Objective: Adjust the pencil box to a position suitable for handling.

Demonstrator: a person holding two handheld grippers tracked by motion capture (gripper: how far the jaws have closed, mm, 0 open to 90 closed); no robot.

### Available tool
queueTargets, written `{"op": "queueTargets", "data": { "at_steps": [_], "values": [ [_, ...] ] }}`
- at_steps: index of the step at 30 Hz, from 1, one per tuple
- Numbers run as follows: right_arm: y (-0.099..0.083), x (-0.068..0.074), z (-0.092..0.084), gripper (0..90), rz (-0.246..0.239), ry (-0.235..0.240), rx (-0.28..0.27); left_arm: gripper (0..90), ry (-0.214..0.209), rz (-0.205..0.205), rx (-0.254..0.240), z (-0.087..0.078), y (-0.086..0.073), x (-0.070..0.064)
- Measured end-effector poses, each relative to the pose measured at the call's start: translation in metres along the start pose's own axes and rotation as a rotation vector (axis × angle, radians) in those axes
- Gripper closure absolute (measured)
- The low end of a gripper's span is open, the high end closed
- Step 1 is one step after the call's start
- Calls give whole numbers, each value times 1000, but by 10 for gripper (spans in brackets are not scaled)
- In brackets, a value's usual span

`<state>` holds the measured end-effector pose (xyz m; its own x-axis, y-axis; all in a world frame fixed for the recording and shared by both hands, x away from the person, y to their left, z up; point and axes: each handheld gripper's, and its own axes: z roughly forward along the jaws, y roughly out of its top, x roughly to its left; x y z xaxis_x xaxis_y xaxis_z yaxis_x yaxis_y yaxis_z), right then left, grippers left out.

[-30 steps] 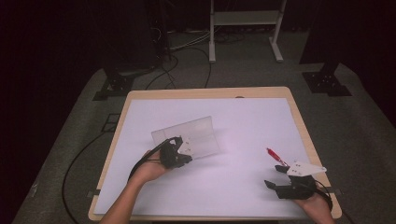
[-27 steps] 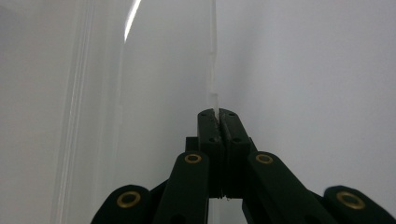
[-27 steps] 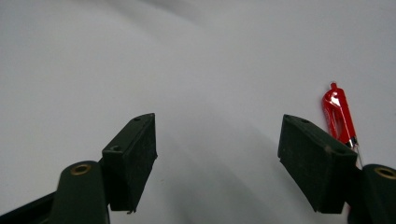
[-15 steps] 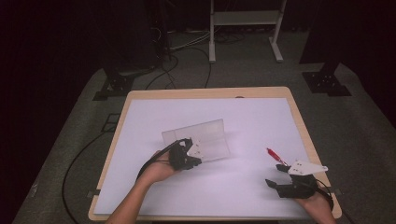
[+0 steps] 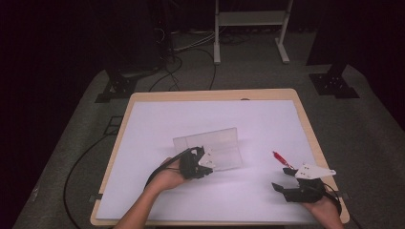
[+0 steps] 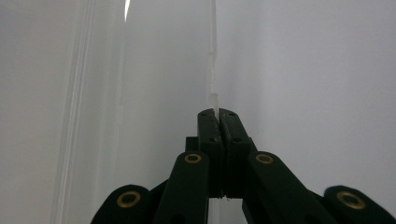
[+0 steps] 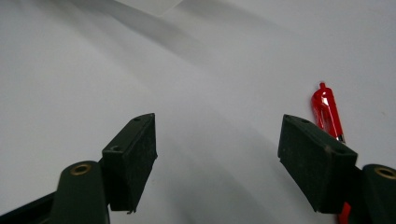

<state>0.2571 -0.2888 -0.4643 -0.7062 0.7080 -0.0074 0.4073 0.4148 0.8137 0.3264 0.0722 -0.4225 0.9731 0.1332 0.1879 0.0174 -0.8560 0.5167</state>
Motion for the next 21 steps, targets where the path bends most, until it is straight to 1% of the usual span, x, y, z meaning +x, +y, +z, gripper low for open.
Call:
{"op": "queueTargets", "data": {
  "at_steps": [5, 7, 8, 13, 21],
  "values": [
    [0, 0, 0, 272, -2, -2, -1, 891, -15, 10, 13, 5, 0, -4],
    [0, 0, 0, 272, -3, -3, -1, 891, -21, 10, 9, 7, 0, -6],
    [0, 0, 0, 272, -4, -3, -1, 891, -34, 14, 11, 8, 0, -7],
    [0, 0, 0, 272, -5, -1, 0, 891, -36, 14, 8, 11, 0, -9],
    [0, 0, 1, 272, -6, 1, 3, 891, -59, 15, 9, 14, 1, -10]
  ]
}}
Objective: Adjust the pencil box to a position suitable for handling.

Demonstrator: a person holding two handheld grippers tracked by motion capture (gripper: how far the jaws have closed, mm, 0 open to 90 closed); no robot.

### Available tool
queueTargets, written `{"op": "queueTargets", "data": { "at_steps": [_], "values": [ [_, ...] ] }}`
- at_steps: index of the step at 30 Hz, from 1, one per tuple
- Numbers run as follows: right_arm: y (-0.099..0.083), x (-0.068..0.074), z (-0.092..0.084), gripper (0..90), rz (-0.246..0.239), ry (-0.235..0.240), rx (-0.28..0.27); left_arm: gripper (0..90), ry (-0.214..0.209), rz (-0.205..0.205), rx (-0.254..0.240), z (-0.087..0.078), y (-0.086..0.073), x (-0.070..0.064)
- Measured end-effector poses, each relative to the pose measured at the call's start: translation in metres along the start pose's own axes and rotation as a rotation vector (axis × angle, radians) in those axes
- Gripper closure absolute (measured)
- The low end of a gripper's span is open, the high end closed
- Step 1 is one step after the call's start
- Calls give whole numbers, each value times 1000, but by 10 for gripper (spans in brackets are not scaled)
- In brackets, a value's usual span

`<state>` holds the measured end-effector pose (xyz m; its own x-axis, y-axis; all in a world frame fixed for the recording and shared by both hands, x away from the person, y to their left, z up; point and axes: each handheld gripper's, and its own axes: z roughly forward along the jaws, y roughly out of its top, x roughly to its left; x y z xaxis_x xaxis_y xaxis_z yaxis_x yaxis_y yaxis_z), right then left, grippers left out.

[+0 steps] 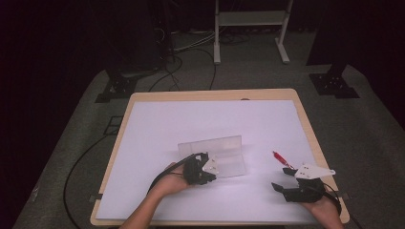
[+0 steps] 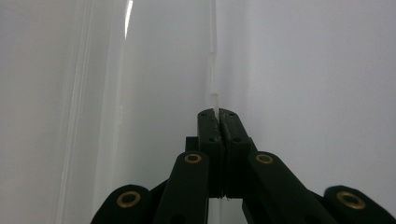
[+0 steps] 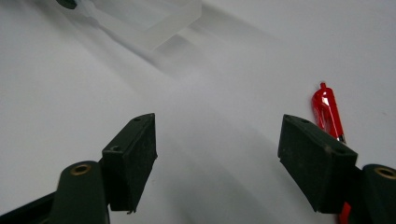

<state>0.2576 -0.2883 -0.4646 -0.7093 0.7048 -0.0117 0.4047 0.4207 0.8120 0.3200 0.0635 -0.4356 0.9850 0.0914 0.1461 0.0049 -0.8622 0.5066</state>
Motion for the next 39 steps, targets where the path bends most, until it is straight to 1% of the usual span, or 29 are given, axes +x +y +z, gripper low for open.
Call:
{"op": "queueTargets", "data": {
  "at_steps": [2, 6, 7, 10, 16, 29, 37, 39],
  "values": [
    [0, 0, 0, 272, 5, -1, 0, 891, -8, -1, 3, 2, 0, 0],
    [0, 0, 0, 272, 2, 0, 1, 891, -11, -2, -2, 2, -1, -1],
    [0, 0, 0, 272, 1, 0, 2, 891, -16, -3, -3, 3, -1, -2],
    [0, 0, 0, 272, 0, 0, 3, 891, -14, 2, 3, 4, -1, -3],
    [0, 1, 1, 272, -2, 1, 4, 891, -28, 9, 7, 6, 0, -4],
    [0, 1, 1, 272, -5, 3, 8, 879, -48, -5, 8, 10, -2, -4],
    [0, 1, 2, 272, -9, 3, 12, 864, -50, -14, -7, 7, -3, -2],
    [0, 1, 3, 272, -12, 5, 12, 827, -49, -25, -20, 5, -3, -2]
  ]
}}
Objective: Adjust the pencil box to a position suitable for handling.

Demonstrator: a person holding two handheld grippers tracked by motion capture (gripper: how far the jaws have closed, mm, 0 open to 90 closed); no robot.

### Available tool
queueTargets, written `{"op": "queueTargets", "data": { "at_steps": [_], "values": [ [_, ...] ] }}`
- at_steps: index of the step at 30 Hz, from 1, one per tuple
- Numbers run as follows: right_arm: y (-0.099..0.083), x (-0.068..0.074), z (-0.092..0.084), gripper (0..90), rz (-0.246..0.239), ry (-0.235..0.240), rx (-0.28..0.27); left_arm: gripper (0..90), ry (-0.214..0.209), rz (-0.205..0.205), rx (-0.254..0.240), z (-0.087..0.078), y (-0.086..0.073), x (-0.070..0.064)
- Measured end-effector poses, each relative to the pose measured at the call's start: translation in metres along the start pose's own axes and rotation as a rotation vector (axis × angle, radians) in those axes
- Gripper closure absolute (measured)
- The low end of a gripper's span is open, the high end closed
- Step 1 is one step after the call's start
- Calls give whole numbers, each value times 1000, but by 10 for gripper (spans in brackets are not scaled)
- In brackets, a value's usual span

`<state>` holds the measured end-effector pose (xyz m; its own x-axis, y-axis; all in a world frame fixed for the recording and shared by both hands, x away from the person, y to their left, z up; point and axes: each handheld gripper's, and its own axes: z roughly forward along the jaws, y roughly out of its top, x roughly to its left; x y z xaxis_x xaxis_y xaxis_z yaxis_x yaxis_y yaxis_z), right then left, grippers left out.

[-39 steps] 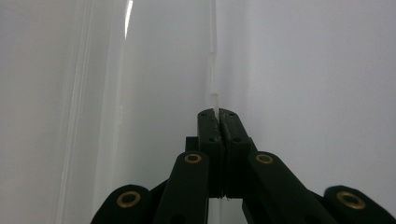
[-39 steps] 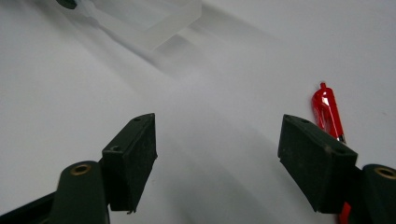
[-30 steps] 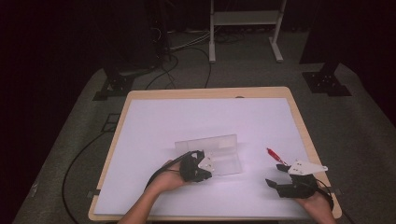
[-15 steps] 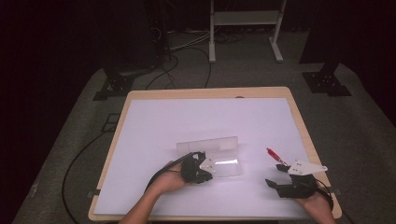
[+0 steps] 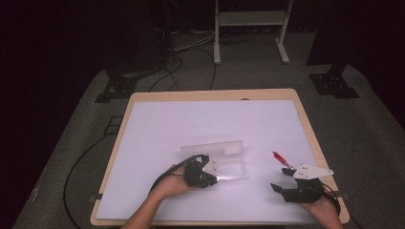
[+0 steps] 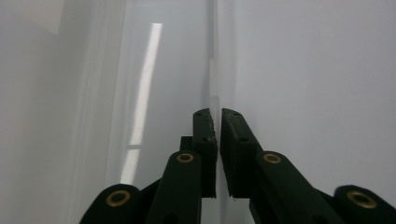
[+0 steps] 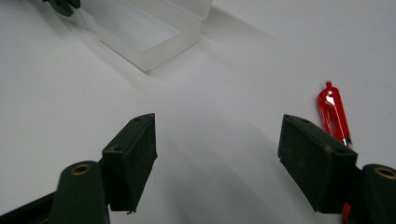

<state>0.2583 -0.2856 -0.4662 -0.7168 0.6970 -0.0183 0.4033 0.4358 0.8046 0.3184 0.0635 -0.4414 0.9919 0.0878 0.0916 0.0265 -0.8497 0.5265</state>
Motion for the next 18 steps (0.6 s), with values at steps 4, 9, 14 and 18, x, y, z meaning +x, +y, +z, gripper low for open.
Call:
{"op": "queueTargets", "data": {
  "at_steps": [4, 9, 14, 18],
  "values": [
    [0, 0, 0, 272, 3, 2, 3, 784, 5, 0, -3, -3, 0, -1],
    [0, -1, 0, 272, 6, 2, 5, 747, 14, -6, -16, -6, -1, 0],
    [0, 0, 1, 272, 6, 1, 8, 724, 20, -18, -44, -14, -3, 1],
    [0, 0, 0, 272, 10, 2, 9, 709, 41, -34, -69, -22, -8, 1]
  ]
}}
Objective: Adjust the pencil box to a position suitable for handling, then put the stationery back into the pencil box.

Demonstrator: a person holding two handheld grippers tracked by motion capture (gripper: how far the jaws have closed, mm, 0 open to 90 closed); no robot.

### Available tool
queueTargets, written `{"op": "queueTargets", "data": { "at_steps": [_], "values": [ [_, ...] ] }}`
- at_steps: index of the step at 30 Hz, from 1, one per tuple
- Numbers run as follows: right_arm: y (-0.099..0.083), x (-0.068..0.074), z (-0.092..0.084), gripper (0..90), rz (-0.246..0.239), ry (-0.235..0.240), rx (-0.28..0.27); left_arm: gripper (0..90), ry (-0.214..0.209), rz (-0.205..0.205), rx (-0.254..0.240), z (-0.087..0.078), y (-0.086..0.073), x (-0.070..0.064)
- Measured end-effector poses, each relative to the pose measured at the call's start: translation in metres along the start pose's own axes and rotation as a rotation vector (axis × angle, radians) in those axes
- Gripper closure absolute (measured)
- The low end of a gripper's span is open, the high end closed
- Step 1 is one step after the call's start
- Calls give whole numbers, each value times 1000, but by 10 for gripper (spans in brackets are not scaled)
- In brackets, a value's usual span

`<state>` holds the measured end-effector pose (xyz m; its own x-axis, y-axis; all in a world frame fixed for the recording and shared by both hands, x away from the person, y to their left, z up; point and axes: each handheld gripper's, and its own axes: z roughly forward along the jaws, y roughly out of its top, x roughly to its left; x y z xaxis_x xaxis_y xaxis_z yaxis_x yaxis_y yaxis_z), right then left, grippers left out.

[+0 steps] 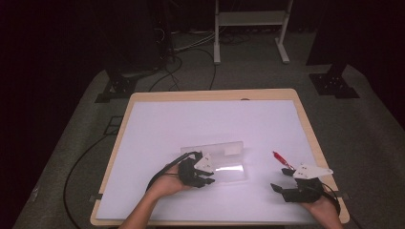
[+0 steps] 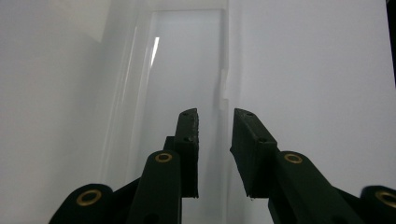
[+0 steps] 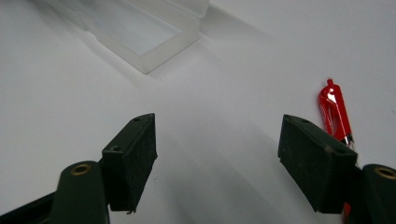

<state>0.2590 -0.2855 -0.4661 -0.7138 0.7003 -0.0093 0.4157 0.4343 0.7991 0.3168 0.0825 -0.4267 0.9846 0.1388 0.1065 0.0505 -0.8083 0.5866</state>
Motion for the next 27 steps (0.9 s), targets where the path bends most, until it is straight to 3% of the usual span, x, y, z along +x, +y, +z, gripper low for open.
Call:
{"op": "queueTargets", "data": {
  "at_steps": [5, 8, 11, 15, 19, 20, 27],
  "values": [
    [3, 0, 0, 279, -8, 4, 22, 685, 11, -24, -24, -8, -7, 1],
    [5, -1, -2, 279, -9, 2, 40, 666, -7, -73, -52, -17, -14, 6],
    [7, -3, -3, 279, -10, -2, 44, 646, -1, -88, -64, -22, -18, 8],
    [8, -5, -4, 279, 1, 7, 41, 615, 23, -100, -84, -33, -26, 11],
    [12, -7, -6, 279, 1, 12, 50, 565, 66, -133, -115, -44, -37, 13],
    [13, -8, -8, 279, -3, 11, 55, 537, 73, -158, -141, -51, -44, 14],
    [18, -14, -10, 279, 2, 3, 60, 479, 127, -197, -176, -68, -62, 15]
  ]
}}
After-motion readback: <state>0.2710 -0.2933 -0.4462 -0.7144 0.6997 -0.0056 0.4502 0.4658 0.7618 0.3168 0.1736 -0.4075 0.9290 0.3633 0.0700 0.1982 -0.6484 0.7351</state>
